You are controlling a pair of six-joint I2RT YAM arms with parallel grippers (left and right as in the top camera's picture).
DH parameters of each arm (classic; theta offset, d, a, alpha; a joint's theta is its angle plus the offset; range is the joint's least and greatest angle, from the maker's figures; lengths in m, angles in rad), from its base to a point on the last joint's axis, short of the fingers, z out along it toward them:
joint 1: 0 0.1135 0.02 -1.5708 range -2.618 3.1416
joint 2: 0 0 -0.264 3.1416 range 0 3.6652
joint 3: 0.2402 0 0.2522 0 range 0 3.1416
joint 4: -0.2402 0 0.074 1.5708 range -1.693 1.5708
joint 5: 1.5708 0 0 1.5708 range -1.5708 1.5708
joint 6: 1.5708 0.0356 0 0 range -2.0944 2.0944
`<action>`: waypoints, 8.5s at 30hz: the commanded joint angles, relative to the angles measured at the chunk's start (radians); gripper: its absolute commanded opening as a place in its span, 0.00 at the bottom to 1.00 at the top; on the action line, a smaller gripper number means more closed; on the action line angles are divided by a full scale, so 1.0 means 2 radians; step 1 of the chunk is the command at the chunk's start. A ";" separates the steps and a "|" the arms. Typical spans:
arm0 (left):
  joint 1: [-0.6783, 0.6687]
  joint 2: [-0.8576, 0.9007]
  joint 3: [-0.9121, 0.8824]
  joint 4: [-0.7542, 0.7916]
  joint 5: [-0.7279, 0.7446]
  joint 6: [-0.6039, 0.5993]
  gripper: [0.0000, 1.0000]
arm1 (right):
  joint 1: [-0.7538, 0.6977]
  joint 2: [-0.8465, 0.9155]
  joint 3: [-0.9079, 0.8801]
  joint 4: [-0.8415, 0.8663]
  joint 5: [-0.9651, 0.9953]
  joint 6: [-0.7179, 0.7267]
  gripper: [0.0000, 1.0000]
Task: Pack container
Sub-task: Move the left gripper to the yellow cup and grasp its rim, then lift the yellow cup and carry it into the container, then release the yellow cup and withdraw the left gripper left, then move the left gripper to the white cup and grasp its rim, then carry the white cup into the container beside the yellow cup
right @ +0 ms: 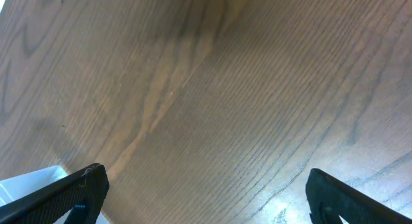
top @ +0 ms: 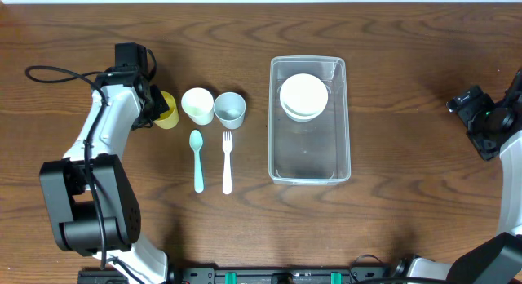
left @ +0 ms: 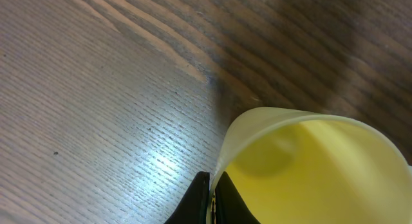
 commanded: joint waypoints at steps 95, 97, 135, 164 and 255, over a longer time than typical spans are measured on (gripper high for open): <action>-0.311 -0.007 0.033 0.044 0.132 0.174 0.38 | -0.004 0.002 0.002 0.000 0.005 0.006 0.99; -0.311 -0.007 0.033 0.046 0.133 0.174 0.38 | -0.004 0.002 0.002 0.000 0.005 0.006 0.99; -0.089 -0.076 0.061 -0.047 0.024 0.053 0.54 | -0.004 0.002 0.002 0.000 0.005 0.006 0.99; -0.080 0.028 0.054 -0.051 0.025 0.039 0.41 | -0.004 0.002 0.002 0.000 0.005 0.006 0.99; -0.381 -0.023 0.065 0.014 0.144 0.103 0.06 | -0.004 0.002 0.002 0.000 0.005 0.006 0.99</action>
